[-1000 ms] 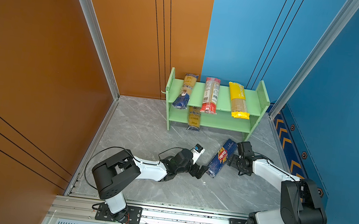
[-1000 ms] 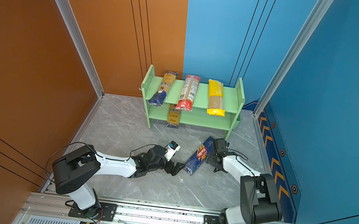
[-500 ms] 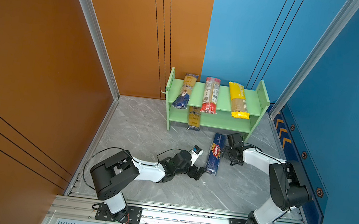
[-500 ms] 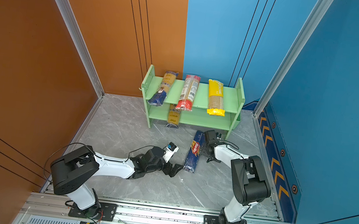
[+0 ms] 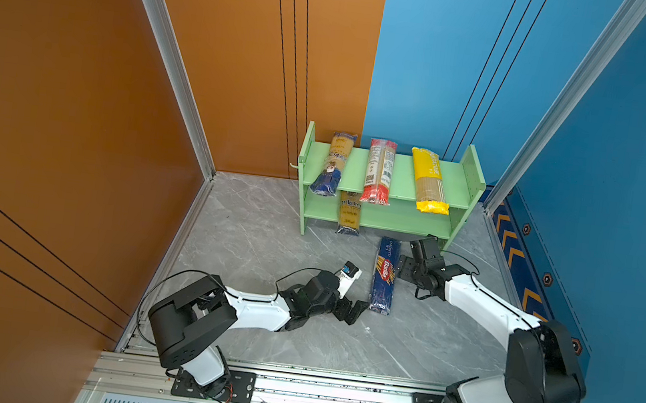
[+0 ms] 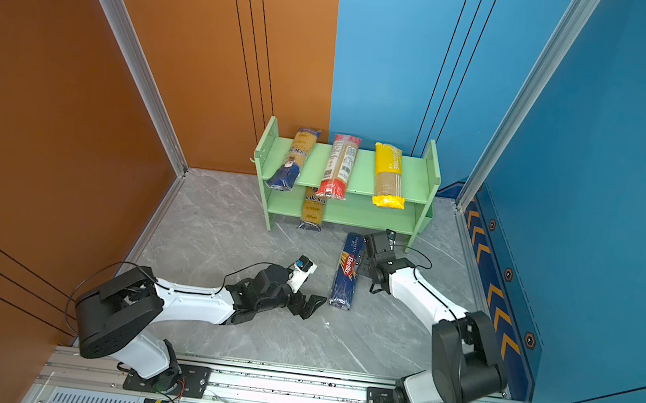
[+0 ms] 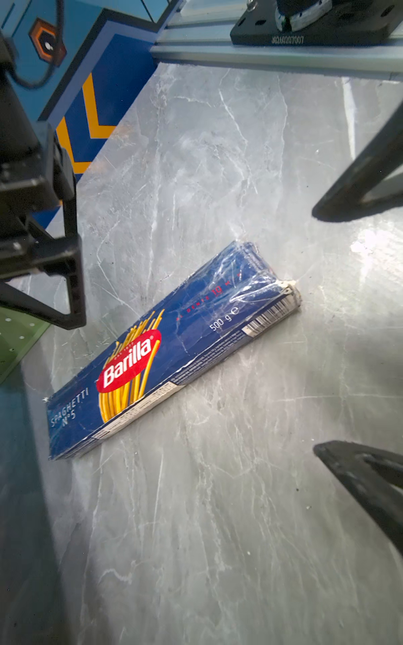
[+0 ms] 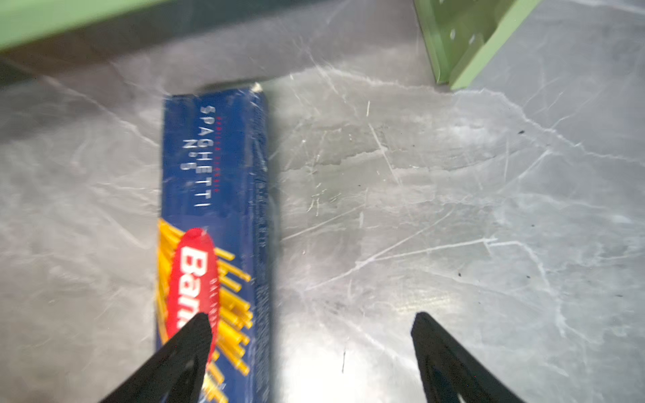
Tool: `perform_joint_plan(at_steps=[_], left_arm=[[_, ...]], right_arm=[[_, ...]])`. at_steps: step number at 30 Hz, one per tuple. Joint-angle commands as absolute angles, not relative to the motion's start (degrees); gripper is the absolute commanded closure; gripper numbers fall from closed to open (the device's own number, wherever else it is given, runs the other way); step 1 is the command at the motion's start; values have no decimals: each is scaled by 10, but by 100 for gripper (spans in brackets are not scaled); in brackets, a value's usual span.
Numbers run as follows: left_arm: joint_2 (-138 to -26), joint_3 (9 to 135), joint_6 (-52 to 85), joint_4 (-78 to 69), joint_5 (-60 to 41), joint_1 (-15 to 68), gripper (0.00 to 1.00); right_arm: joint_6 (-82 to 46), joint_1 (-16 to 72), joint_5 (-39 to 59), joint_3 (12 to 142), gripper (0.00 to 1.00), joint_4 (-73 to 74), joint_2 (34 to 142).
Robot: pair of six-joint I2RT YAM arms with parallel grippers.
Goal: Place and organize the pasta boxes and bags onto the shelf
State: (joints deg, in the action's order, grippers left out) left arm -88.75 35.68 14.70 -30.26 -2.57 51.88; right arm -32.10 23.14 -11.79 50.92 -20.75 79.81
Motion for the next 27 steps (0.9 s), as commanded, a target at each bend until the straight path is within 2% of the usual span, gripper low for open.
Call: perform_joint_plan(at_steps=[1, 6, 10, 18, 27], left_arm=[[-858, 348, 129, -279, -12, 509, 2], [-825, 337, 118, -247, -7, 497, 2], [-799, 320, 118, -234, -3, 483, 2], [-761, 291, 117, -220, 0, 457, 2], [-748, 281, 121, -219, 0, 448, 2]], right_arm=[[-316, 258, -131, 476, 12, -277, 738], [-365, 305, -129, 425, 11, -282, 662], [-402, 336, -138, 386, 11, -251, 648], [-406, 383, -154, 363, 11, -162, 722], [-409, 416, -174, 386, 10, -131, 802]])
